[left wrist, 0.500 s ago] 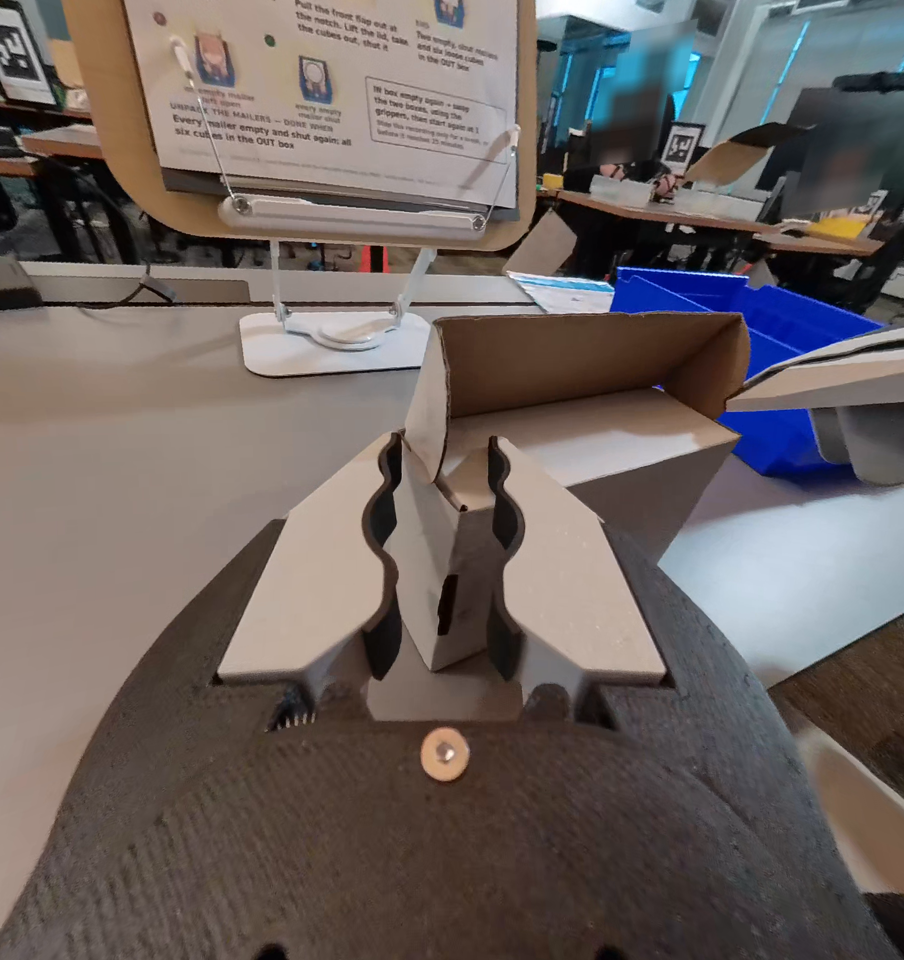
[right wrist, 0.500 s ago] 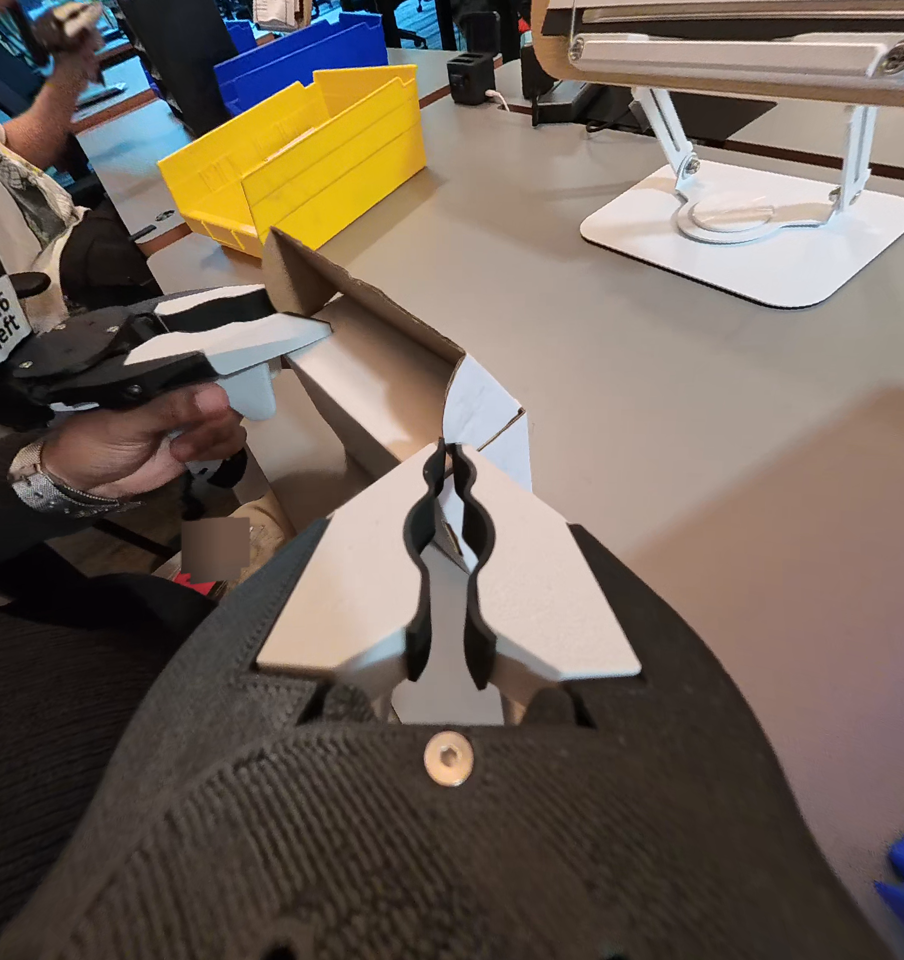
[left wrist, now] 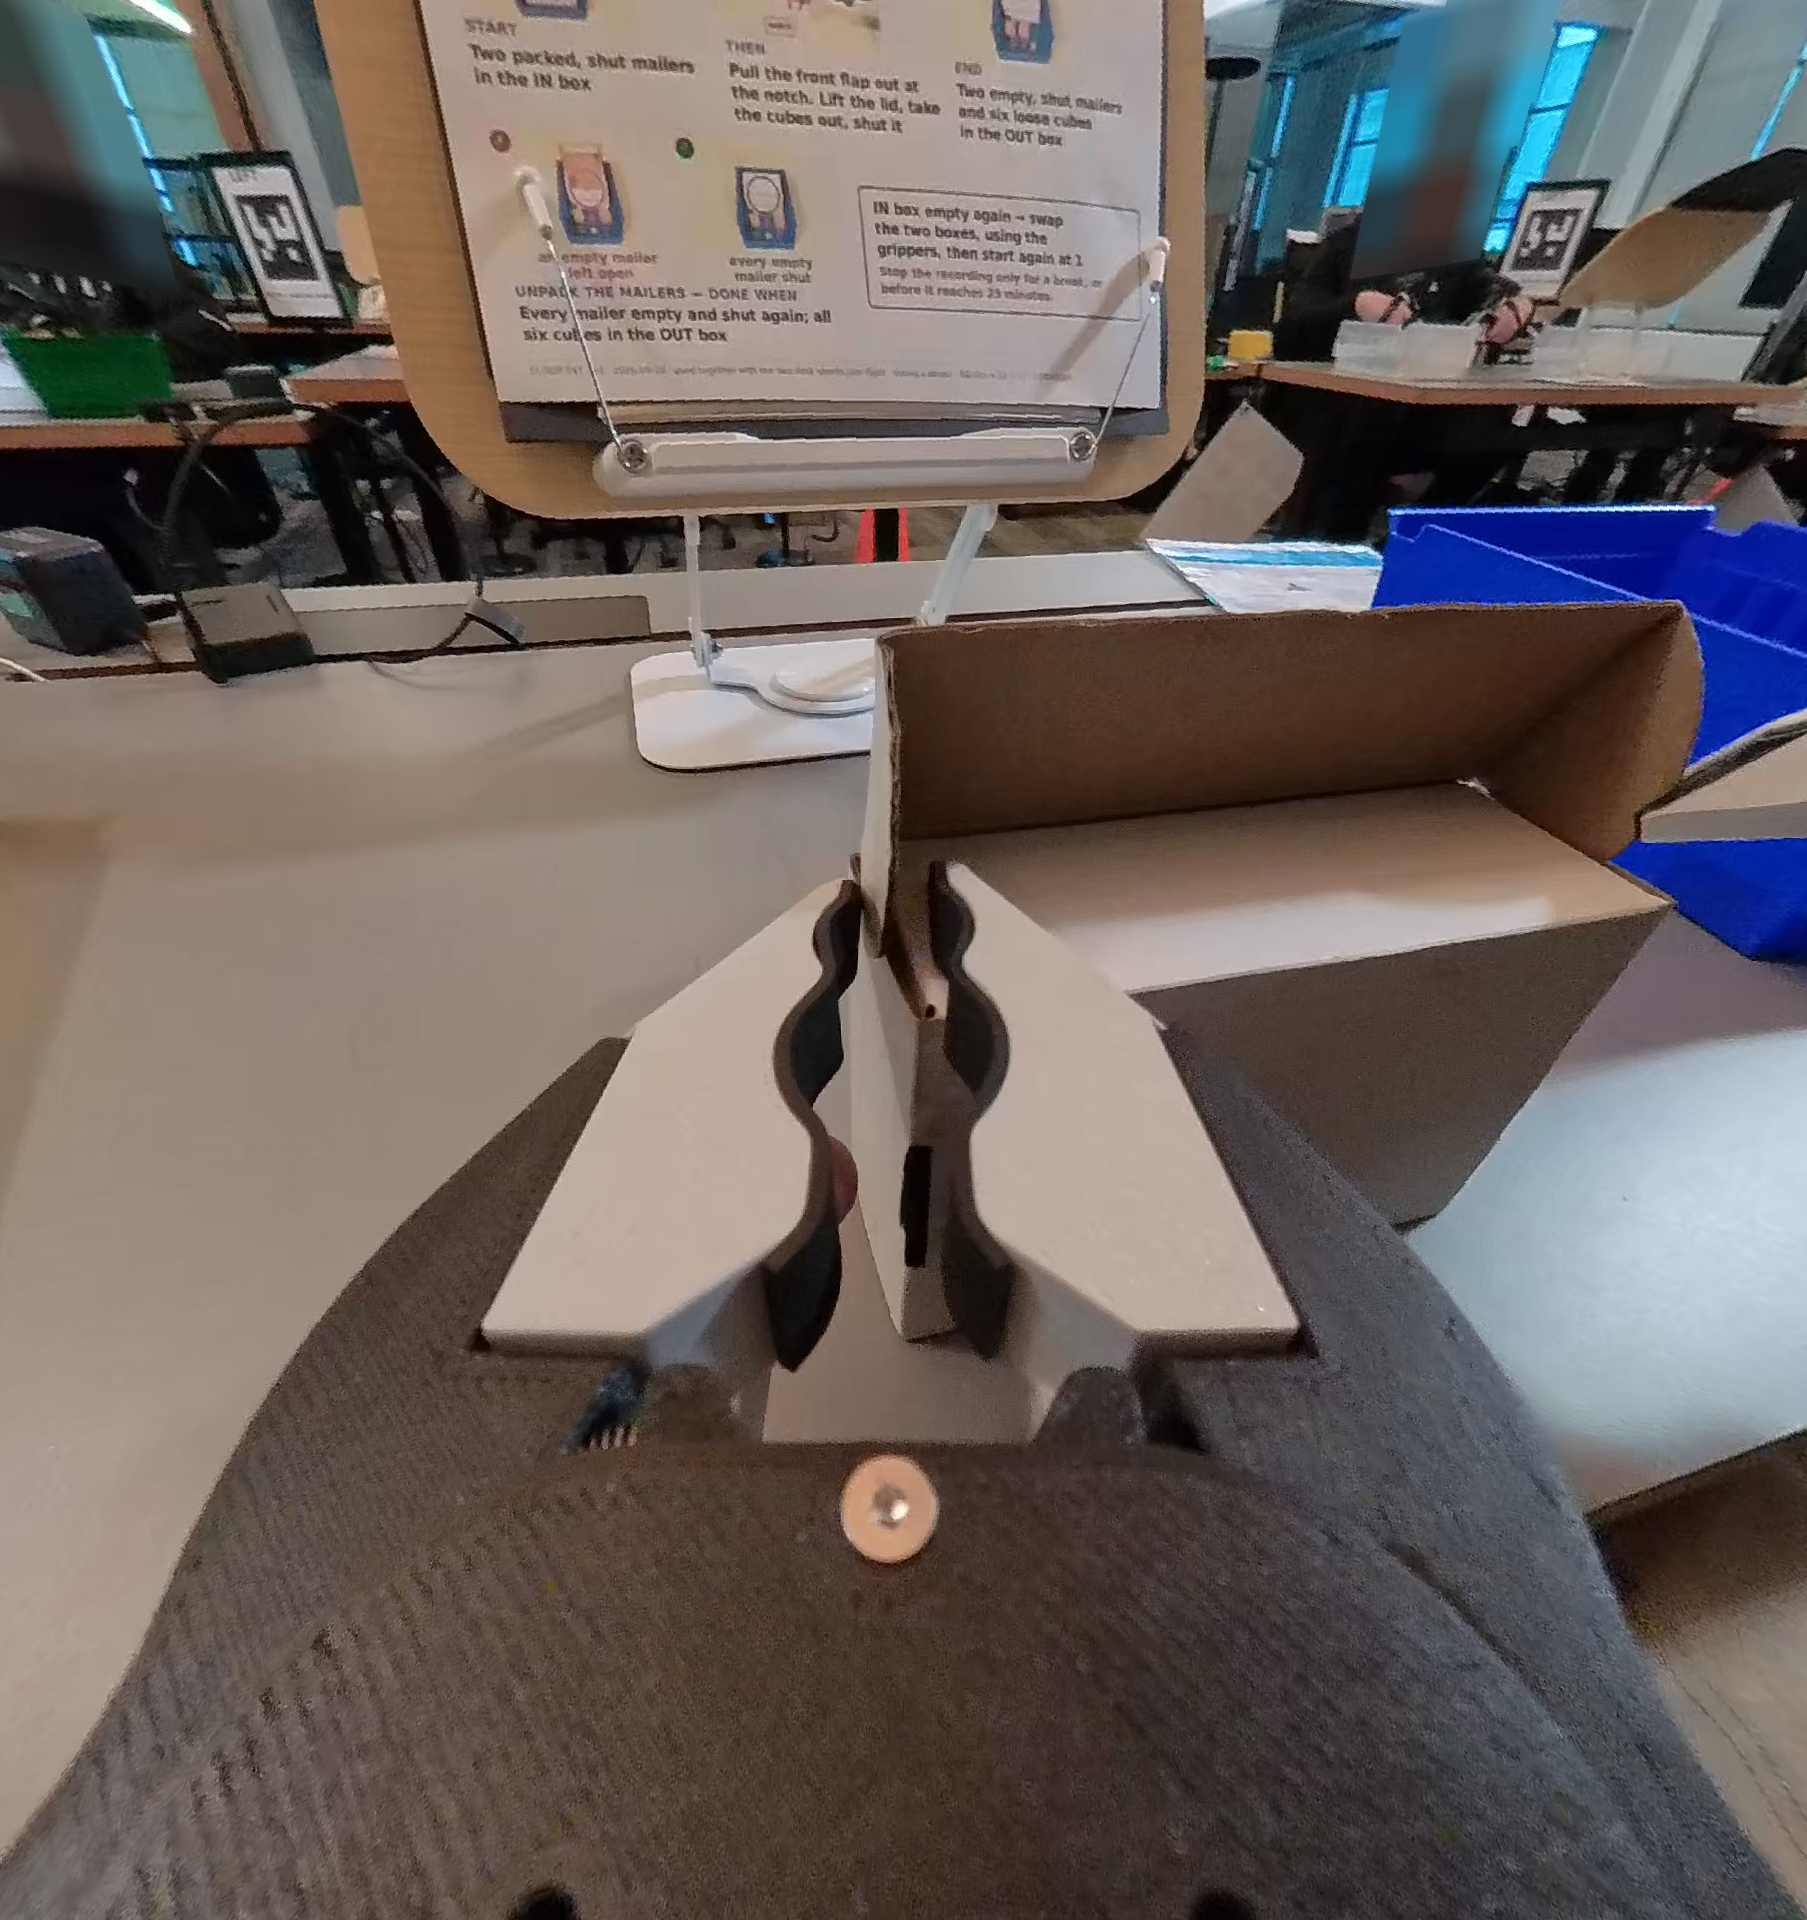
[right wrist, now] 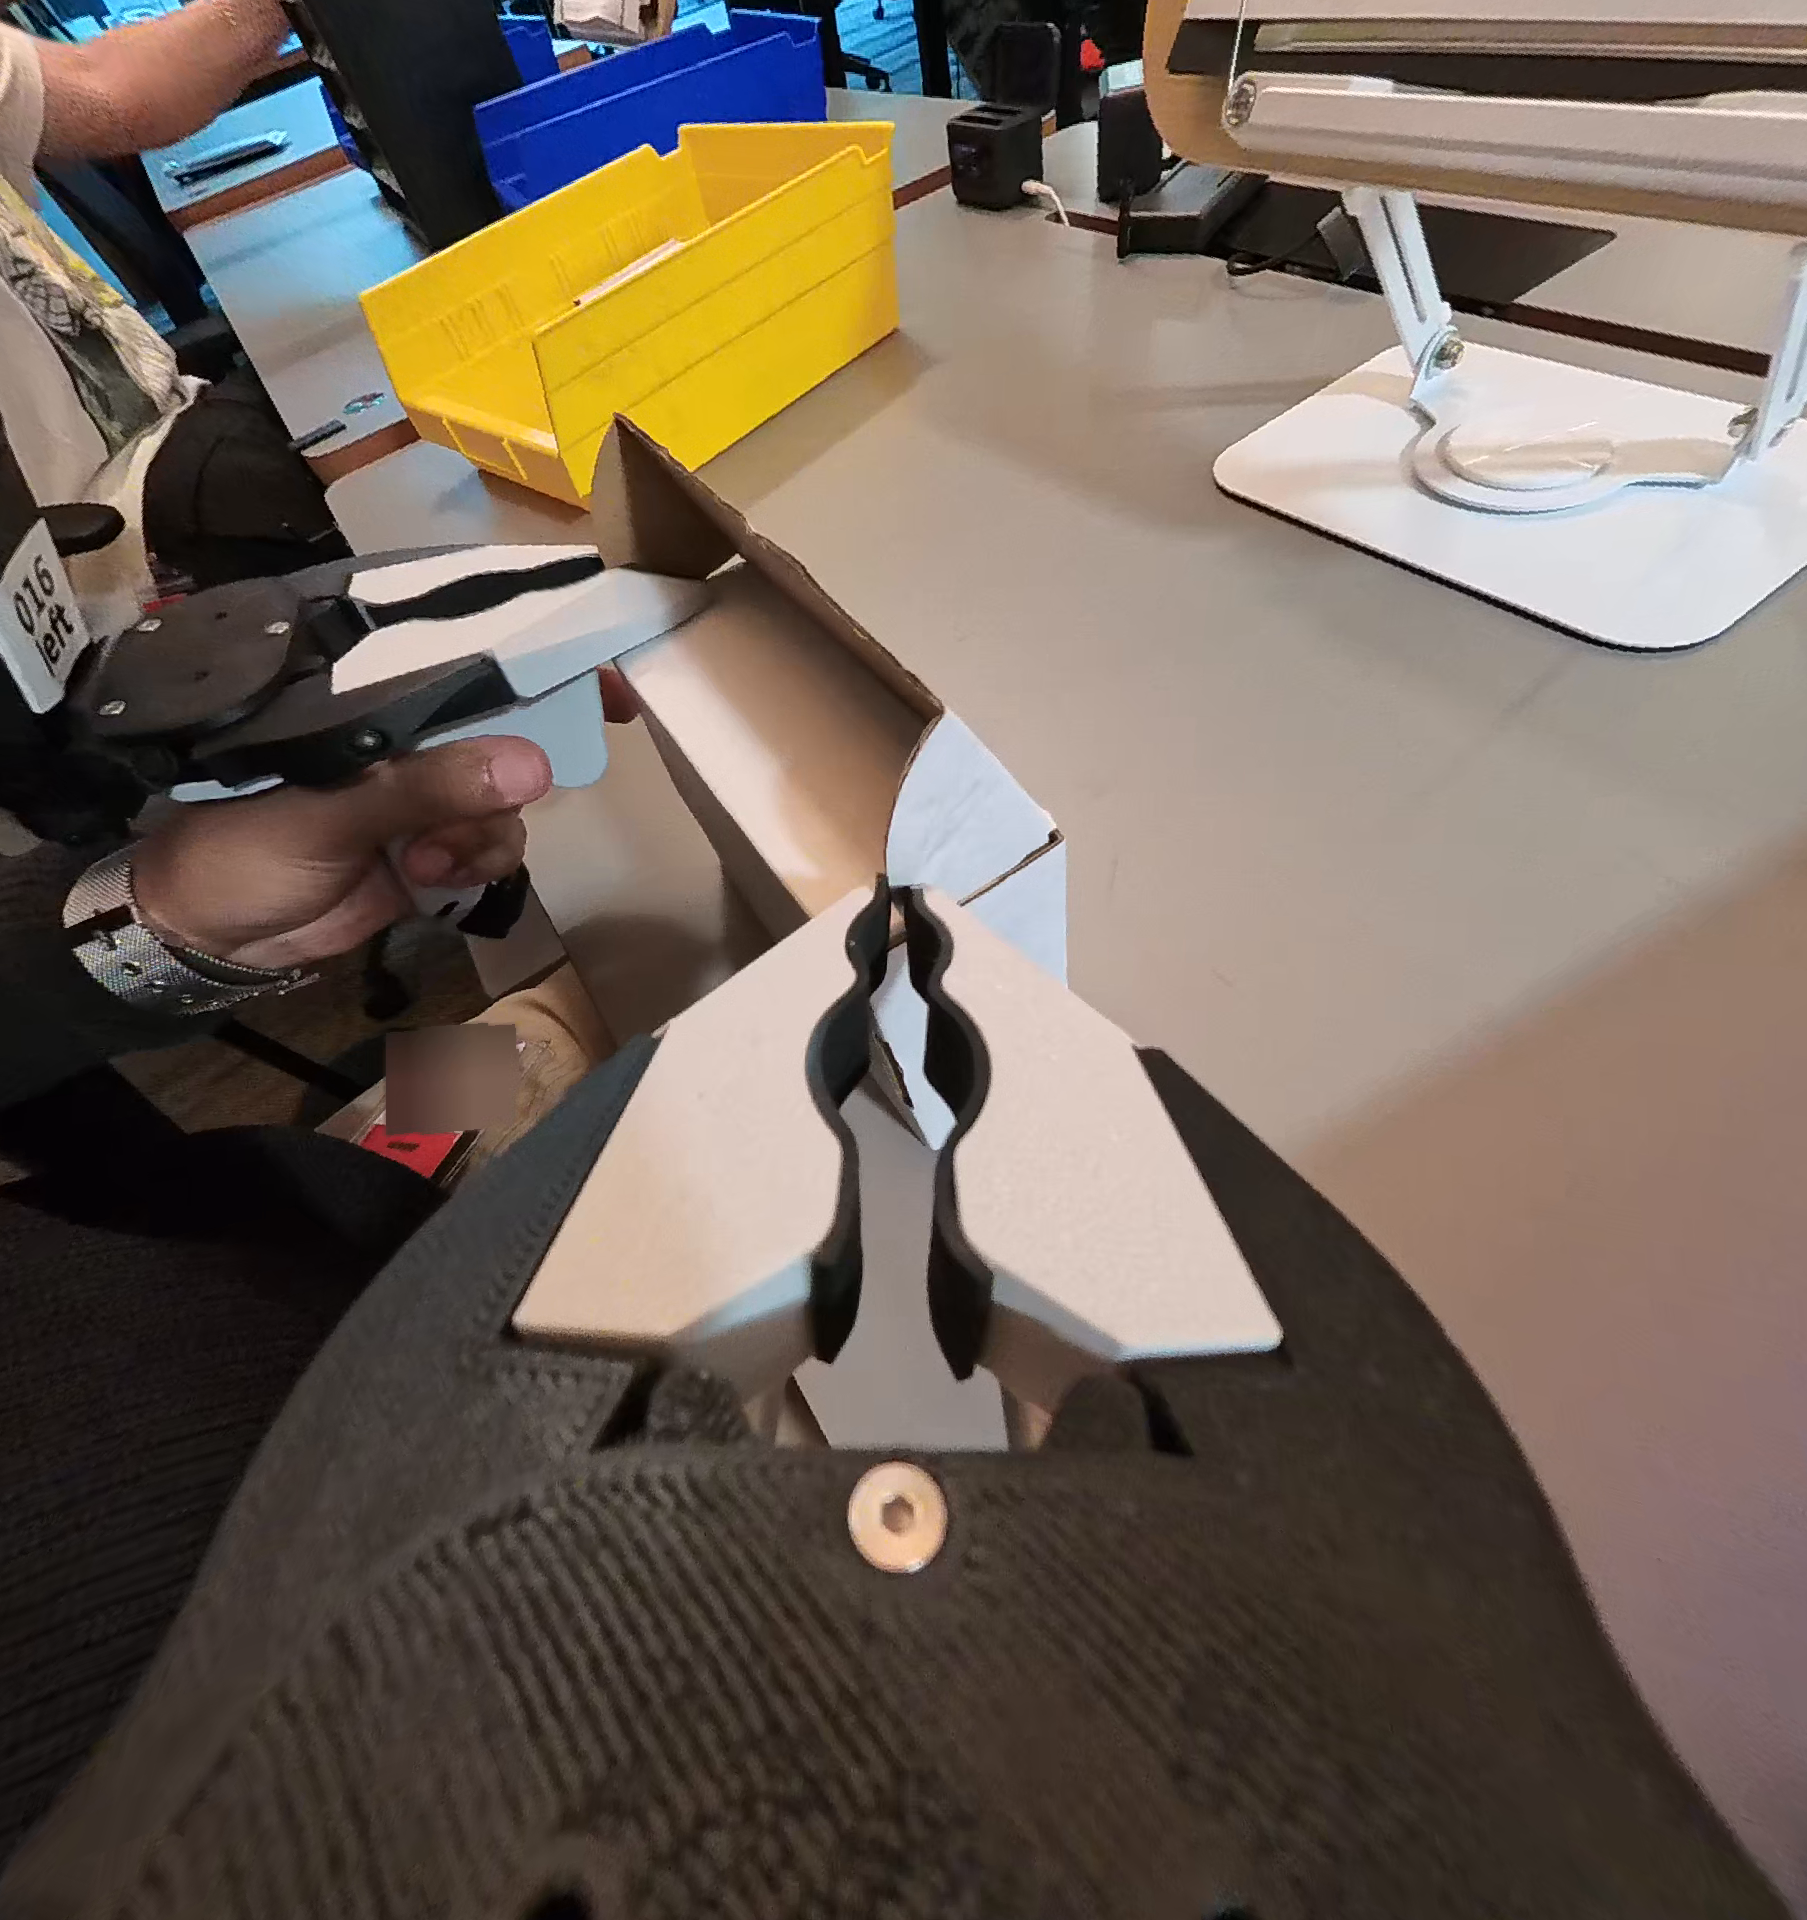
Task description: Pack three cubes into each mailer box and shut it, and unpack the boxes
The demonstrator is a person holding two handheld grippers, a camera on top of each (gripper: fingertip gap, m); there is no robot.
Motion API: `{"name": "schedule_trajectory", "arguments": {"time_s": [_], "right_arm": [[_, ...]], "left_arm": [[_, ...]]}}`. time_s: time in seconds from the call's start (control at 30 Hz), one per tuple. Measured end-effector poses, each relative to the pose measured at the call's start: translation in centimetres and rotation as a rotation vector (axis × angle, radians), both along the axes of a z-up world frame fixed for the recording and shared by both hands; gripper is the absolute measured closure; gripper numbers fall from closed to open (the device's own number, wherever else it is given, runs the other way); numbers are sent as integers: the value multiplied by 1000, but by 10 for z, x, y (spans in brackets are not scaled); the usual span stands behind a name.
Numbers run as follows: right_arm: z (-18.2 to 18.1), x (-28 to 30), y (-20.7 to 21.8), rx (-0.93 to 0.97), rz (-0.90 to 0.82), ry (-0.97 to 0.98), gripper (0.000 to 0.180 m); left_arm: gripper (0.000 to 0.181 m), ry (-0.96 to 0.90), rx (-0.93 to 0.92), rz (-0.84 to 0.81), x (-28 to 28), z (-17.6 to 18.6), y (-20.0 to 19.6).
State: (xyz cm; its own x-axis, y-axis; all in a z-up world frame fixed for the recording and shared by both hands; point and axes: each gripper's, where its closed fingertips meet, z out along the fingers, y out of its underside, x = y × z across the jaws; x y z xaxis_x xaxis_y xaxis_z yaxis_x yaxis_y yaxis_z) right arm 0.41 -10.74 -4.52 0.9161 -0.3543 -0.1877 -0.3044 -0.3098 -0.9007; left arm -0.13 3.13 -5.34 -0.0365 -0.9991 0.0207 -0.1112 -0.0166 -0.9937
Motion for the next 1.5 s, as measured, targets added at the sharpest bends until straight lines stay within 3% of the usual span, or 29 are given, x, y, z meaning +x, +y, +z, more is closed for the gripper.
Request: {"name": "schedule_trajectory", "arguments": {"time_s": [0.1,0.6,0.8,0.9,1.07,1.5], "right_arm": [[-1,-1,0,22,11,26,179],[-1,3,-2,37,-13,46,179],[-2,4,-2,37,-25,43,179],[-1,3,0,31,-24,33,179],[-1,2,1,27,-22,29,179],[-2,3,-1,-15,-53,-19,180]], "left_arm": [[181,-15,29,33,1,2,5],[176,-67,299,104,4,9,-1],[153,-65,346,75,3,10,-10],[155,-48,323,82,3,8,-7],[181,-57,287,144,3,10,3],[172,-53,440,187,5,8,-2]]}}
